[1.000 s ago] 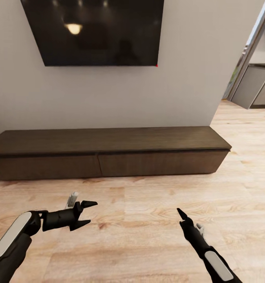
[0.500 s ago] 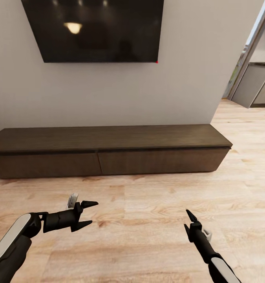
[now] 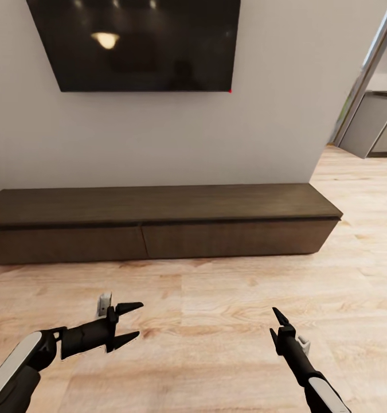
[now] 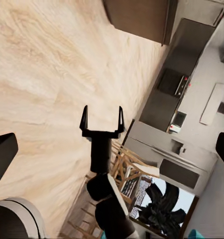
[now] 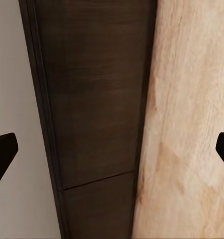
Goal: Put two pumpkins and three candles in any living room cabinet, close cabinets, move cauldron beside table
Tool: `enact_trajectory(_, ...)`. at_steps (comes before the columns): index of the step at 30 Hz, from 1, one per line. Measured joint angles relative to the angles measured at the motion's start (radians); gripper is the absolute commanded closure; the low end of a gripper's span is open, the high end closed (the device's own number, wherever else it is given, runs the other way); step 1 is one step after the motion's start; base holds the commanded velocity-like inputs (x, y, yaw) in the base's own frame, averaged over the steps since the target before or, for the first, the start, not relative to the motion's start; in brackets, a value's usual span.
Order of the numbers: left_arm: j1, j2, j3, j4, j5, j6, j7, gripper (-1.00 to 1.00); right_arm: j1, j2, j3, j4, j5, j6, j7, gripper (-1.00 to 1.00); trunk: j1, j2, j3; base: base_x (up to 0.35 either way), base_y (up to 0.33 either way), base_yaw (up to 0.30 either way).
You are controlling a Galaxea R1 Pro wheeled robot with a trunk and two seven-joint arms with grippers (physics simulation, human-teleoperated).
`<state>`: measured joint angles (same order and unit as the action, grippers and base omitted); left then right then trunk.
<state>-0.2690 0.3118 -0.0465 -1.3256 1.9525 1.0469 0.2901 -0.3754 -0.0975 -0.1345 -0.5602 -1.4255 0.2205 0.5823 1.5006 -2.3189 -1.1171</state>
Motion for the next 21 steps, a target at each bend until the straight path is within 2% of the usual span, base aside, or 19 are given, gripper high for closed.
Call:
enact_trajectory(4, 0.007, 0.0, -0.003, -0.001, -0.001, 0.0, -0.047, -1.0, 0.0, 0.001, 0.0, 0.001, 0.0, -0.002, 0.001, -1.0, 0.0, 0.0, 0.0, 0.335, 0.0, 0.0)
enact_trajectory(12, 0.022, 0.001, -0.005, -0.001, 0.0, 0.0, -0.057, -1.0, 0.0, 0.001, 0.0, 0.001, -0.001, -0.002, 0.002, -1.0, 0.0, 0.0, 0.0, 0.343, 0.0, 0.0)
enact_trajectory(15, 0.022, -0.001, -0.008, -0.001, 0.0, 0.0, -0.057, -1.0, 0.0, 0.001, 0.0, 0.002, -0.001, -0.002, 0.021, -1.0, 0.0, 0.0, 0.0, 0.345, 0.0, 0.0)
enact_trajectory(21, 0.023, -0.002, -0.063, -0.001, -0.001, 0.0, -0.058, -1.0, 0.0, 0.001, -0.001, 0.008, -0.003, -0.002, 0.089, -1.0, 0.0, 0.0, 0.0, 0.345, 0.0, 0.0)
